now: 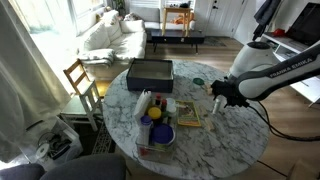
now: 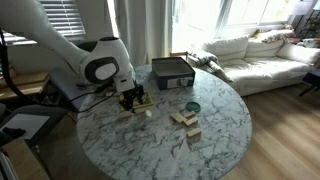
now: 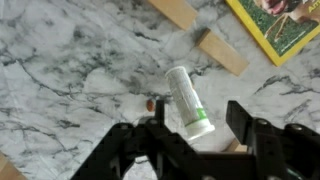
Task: Pick up the white container from the measuring spoon and put it on the table, pick up two wooden blocks from the table and place them horizontally on the measuring spoon on by one
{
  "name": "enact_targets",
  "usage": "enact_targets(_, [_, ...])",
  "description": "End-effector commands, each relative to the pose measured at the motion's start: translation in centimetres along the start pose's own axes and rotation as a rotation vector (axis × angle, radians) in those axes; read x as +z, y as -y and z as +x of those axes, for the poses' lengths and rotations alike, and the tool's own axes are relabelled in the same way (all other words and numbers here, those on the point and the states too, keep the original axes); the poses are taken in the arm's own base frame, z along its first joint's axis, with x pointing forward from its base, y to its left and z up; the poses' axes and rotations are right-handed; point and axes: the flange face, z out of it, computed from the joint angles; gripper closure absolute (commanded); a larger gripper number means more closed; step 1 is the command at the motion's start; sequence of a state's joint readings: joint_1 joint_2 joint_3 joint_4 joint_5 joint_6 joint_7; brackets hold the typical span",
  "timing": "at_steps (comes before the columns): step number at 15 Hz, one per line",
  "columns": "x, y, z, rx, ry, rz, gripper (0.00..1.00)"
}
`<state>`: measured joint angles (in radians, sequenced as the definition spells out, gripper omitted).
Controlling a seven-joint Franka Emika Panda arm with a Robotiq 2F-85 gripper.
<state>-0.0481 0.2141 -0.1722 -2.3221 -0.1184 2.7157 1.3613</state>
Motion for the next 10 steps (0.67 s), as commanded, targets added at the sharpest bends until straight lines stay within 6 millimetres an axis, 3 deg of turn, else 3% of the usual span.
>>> enact_targets(1, [-0.7, -0.8, -0.9, 0.037, -0.006, 0.002, 0.02])
enact_targets(5, [-1.2, -0.8, -3.3, 0.139, 0.030, -0.080, 0.00])
enact_targets(10, [0.5, -1.9, -6.3, 0.282, 0.143, -0.161, 0.00])
